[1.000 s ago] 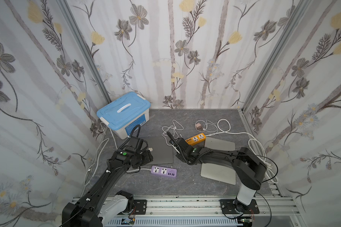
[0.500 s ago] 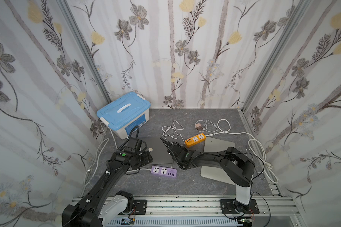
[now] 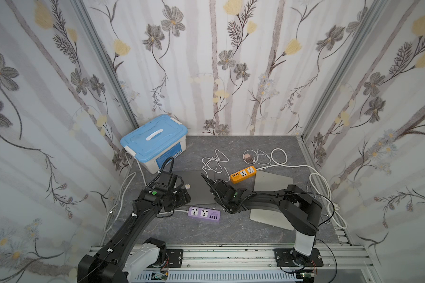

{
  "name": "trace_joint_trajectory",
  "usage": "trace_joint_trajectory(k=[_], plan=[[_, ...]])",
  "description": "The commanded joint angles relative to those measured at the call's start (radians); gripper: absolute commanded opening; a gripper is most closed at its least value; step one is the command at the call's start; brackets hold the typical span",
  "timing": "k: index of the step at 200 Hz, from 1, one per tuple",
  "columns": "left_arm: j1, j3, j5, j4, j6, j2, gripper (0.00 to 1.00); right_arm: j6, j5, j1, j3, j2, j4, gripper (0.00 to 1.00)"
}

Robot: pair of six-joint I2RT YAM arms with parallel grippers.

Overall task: Unplug the laptop charger
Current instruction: Place the plug at the center of the board, then reset both arms

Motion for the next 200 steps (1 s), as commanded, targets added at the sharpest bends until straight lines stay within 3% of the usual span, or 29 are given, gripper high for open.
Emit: trace_joint_trajectory(k=[1, 52, 69, 73, 78, 82, 92, 134, 200], plan=[[0.001, -0.002, 0.008, 0.005, 0.014, -0.004, 0.74, -0.002, -0.079, -0.012, 0.001, -0.044, 0.025, 0.68], [0.004, 0.047, 0.014, 0.008, 0.065, 0.045, 0.76, 0.015, -0.450, -0.143, -0.002, -0.264, 0.019, 0.75], [0.006, 0.118, -0.005, -0.011, 0.111, 0.089, 0.85, 0.018, -0.535, -0.187, 0.006, -0.340, 0.014, 0.80], [0.007, 0.140, -0.011, -0.021, 0.123, 0.101, 0.89, 0.021, -0.547, -0.198, 0.009, -0.358, 0.010, 0.82], [0.007, 0.168, -0.018, -0.030, 0.138, 0.117, 0.92, 0.025, -0.558, -0.208, 0.013, -0.380, 0.004, 0.97], [0.007, 0.195, -0.025, -0.039, 0.149, 0.129, 0.95, 0.027, -0.567, -0.218, 0.016, -0.396, 0.000, 1.00], [0.009, 0.259, -0.041, -0.058, 0.175, 0.159, 1.00, 0.035, -0.599, -0.245, 0.023, -0.448, -0.014, 1.00], [0.014, 0.448, -0.107, -0.072, 0.248, 0.232, 1.00, 0.106, -0.715, -0.409, -0.037, -0.672, -0.028, 1.00], [0.034, 0.297, -0.286, 0.108, 0.271, 0.139, 1.00, 0.141, -0.869, -0.865, -0.222, -1.009, -0.116, 1.00]])
